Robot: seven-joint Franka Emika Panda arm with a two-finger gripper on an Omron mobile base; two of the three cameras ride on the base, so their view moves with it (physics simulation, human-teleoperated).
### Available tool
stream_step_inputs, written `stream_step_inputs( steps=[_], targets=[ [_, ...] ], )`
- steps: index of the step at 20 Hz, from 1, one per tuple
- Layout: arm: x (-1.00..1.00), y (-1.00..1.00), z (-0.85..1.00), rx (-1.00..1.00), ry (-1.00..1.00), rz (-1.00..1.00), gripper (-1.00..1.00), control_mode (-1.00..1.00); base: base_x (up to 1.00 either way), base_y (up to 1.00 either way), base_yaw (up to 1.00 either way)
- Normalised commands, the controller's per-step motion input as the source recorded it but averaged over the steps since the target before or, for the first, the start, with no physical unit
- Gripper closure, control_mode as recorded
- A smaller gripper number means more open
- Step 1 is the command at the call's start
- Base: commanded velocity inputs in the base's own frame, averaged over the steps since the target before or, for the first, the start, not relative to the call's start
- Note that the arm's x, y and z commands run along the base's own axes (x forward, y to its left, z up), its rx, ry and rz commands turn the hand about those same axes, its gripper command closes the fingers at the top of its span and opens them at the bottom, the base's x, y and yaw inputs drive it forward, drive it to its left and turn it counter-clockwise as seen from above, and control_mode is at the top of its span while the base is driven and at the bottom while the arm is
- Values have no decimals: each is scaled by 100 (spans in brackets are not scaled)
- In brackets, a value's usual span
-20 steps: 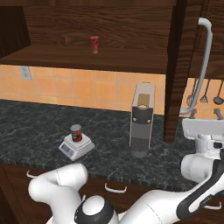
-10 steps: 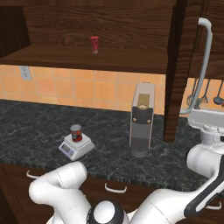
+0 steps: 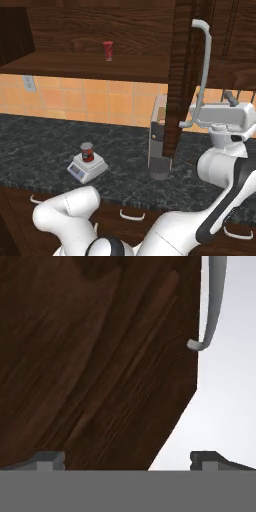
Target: Pick the canned food and place it on the digital scale for weighing, and close the cabinet.
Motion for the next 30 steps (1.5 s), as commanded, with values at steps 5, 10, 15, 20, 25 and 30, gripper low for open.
stream_step_inputs(
  steps=[5, 10, 15, 20, 25, 30],
  targets=[
    [-42, 100, 44, -19, -1, -3, -100, -100, 0, 0, 0],
    [17, 100, 0, -19, 0, -26, -100, -100, 0, 0, 0],
    [85, 100, -3, -4, 1, -45, -100, -100, 0, 0, 0],
    [93, 100, -3, 1, 0, -42, -100, -100, 0, 0, 0],
    [100, 100, 11, -17, 0, -30, -100, -100, 0, 0, 0],
    [100, 100, -12, -22, 0, -34, -100, -100, 0, 0, 0]
  ],
)
